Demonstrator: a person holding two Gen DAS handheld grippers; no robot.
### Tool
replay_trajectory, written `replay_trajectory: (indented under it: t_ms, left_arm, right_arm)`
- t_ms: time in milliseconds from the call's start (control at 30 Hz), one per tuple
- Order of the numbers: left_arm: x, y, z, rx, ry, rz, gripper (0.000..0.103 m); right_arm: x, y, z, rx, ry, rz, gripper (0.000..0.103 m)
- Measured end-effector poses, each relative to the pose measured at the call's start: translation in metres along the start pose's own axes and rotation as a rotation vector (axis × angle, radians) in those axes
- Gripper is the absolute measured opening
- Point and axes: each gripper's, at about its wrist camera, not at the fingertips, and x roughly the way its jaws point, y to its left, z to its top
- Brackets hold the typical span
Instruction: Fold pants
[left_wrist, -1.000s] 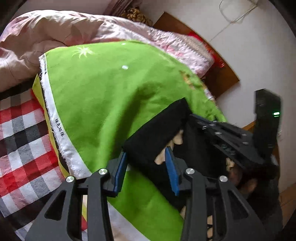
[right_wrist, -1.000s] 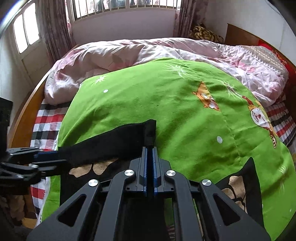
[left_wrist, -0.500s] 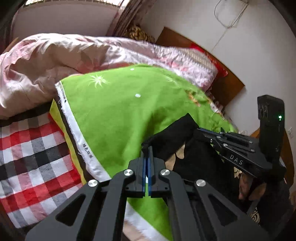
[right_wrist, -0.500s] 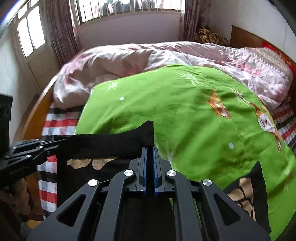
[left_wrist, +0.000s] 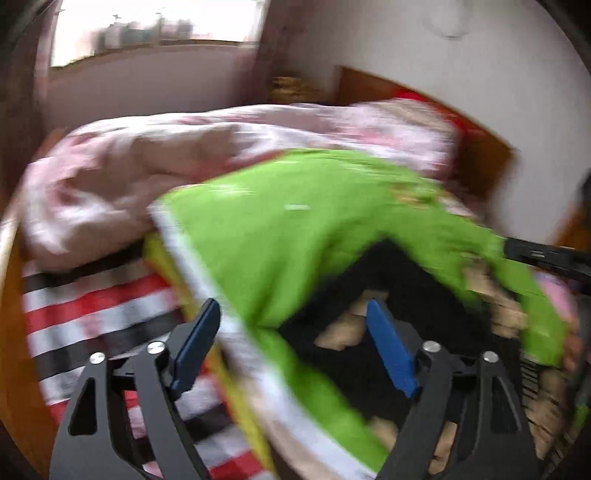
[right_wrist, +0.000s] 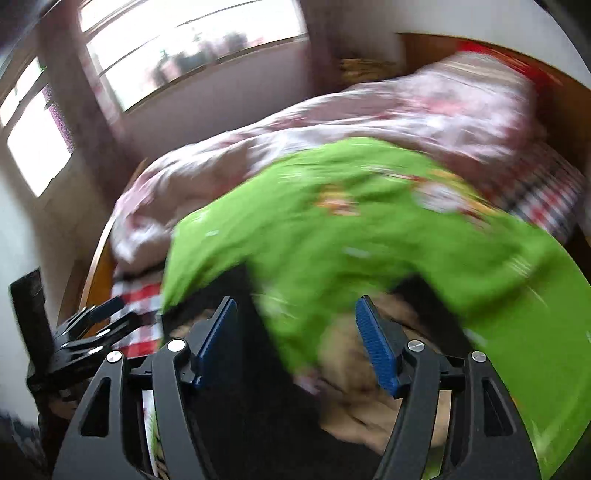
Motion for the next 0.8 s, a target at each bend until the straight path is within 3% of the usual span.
replay_trajectory:
  t_ms: [67, 233, 400, 467, 500, 533, 667, 800]
  left_arm:
    - [-0.005, -0.021, -0.003, 0.088, 0.008, -0.066, 0.091]
    - [0.008, -0.068, -0.024, 0.245, 0.037, -0.052, 0.097]
    - [0.036, -0.077, -0.047, 0.294, 0.137, 0.000, 0.097]
    - [0.033, -0.071, -0.052, 0.290, 0.141, 0.010, 0.097]
    - [0.030, -0.067, -0.052, 0.284, 0.138, 0.013, 0.097]
    - [0.023, -0.059, -0.050, 0.275, 0.128, 0.020, 0.097]
    - [0.004, -0.034, -0.037, 0.212, 0.087, 0.010, 0.097]
    - [-0.001, -0.012, -0.028, 0.063, 0.090, -0.107, 0.097]
  right_arm:
    - [-0.018, -0.031, -0.015, 0.059, 0.004, -0.079, 0.065]
    - [-0.030, -0.080, -0.059, 0.218, 0.058, -0.157, 0.065]
    - [-0.002, -0.092, -0.063, 0.279, 0.093, -0.121, 0.065]
    - [0.007, -0.087, -0.056, 0.258, 0.103, -0.113, 0.051]
    - [0.010, -0.085, -0.052, 0.243, 0.116, -0.121, 0.024]
    - [0.013, -0.081, -0.047, 0.218, 0.136, -0.165, 0.010]
    - [-0.010, -0.030, -0.033, 0.067, 0.083, -0.144, 0.008]
    - [-0.021, 0.046, -0.013, -0.079, 0.035, -0.055, 0.008]
